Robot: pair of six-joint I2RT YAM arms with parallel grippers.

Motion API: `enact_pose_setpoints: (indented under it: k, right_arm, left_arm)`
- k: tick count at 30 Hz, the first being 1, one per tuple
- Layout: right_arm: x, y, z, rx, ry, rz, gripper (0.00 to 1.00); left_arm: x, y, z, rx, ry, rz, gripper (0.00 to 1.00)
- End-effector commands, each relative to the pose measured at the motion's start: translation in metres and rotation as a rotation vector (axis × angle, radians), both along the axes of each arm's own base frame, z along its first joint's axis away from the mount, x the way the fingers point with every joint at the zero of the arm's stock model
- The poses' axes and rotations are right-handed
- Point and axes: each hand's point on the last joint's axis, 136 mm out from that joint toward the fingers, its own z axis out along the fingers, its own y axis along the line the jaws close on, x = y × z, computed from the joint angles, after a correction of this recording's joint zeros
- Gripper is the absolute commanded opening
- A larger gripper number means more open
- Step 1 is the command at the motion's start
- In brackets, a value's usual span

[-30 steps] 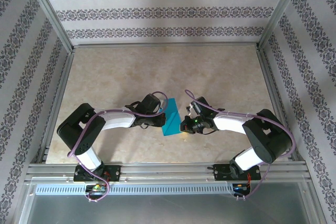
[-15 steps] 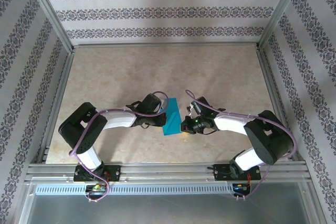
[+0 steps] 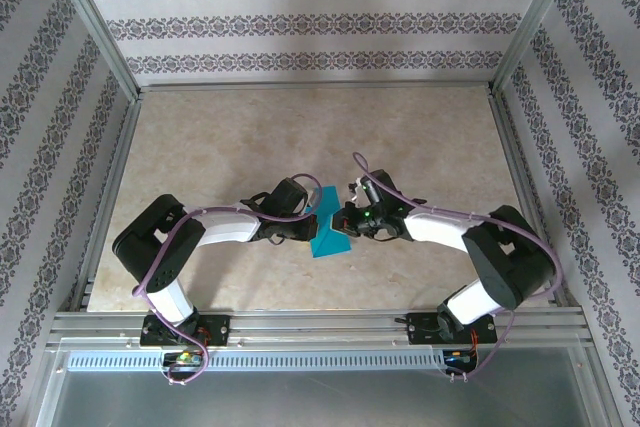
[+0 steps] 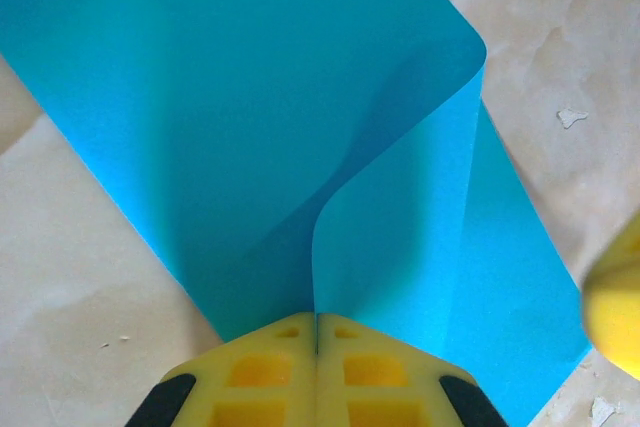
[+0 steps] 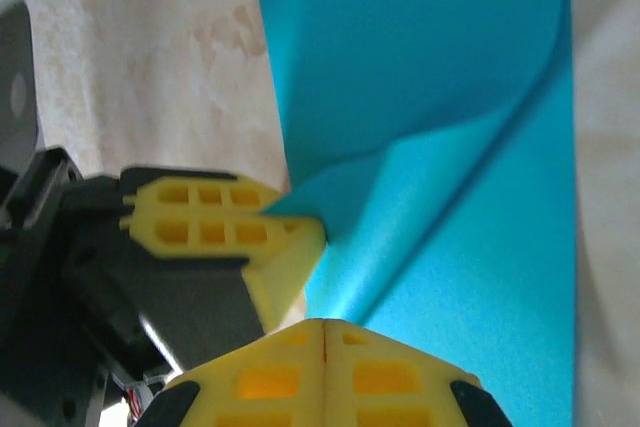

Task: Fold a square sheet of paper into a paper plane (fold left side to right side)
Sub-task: Fold the triangle a second time at the center of the table.

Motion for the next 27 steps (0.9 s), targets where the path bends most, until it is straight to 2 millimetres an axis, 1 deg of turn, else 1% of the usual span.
enact_pose_setpoints:
  k: [1, 8, 14, 19, 22, 27]
  right_arm:
    - [0.013, 0.018, 0.008, 0.035, -0.038, 0.005, 0.00]
    - [0.013, 0.029, -0.005, 0.025, -0.019, 0.034, 0.00]
    - [0.008, 0.024, -0.022, -0.010, 0.010, 0.033, 0.00]
    - [0.005, 0.020, -0.029, -0.036, 0.018, 0.030, 0.00]
    - [0.005, 0.019, -0.031, -0.044, 0.019, 0.030, 0.00]
    - [0.004, 0.015, -0.037, -0.065, 0.026, 0.028, 0.00]
  left_arm:
    - [0.002, 0.006, -0.009, 0.028, 0.020, 0.004, 0.00]
    - [0.002, 0.005, -0.009, 0.028, 0.022, 0.003, 0.00]
    - [0.002, 0.006, -0.009, 0.031, 0.020, 0.000, 0.00]
    - [0.002, 0.005, -0.009, 0.031, 0.022, 0.002, 0.00]
    - [0.002, 0.005, -0.009, 0.030, 0.023, 0.004, 0.04]
    - [0.003, 0.006, -0.008, 0.031, 0.019, 0.007, 0.06]
